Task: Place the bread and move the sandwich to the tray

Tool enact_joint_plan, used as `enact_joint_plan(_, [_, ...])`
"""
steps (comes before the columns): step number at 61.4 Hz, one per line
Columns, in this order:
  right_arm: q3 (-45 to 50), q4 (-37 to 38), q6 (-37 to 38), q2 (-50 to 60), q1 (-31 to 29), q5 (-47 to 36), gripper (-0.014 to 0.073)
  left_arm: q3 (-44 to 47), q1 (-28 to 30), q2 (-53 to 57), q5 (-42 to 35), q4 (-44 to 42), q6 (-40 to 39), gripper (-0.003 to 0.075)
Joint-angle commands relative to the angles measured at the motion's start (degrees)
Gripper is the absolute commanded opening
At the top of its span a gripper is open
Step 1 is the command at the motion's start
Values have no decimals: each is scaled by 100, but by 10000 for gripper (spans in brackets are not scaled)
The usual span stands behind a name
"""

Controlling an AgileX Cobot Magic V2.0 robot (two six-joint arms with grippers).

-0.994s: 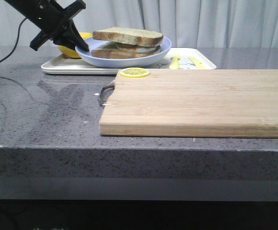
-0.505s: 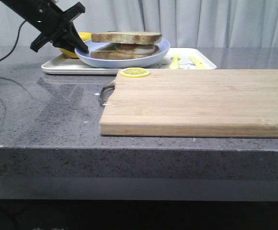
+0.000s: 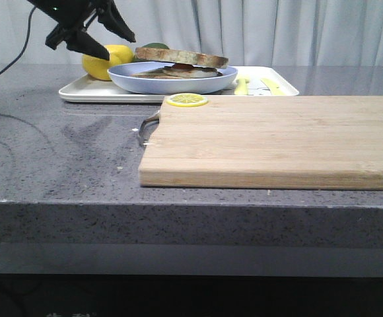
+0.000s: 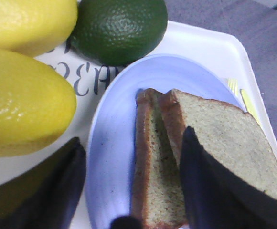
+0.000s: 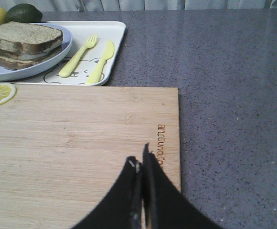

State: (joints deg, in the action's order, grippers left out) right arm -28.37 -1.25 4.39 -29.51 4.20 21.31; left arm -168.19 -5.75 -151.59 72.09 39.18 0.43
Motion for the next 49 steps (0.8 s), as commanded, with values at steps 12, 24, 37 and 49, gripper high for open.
enact_joint_plan(12, [-149,10,16,-12,1,-461,-61,-685,19,680,-1,375,-43,-24])
enact_joint_plan(24, [-149,10,16,-12,1,-461,-61,-685,19,1142,-1,441,-43,-20])
enact_joint_plan(37, [-149,10,16,-12,1,-432,-61,-486,19,1613,-1,233,-133,-20])
enact_joint_plan(49, [-149,10,16,-12,1,-432,-61,990,-20,2414,-1,-401,-279,-20])
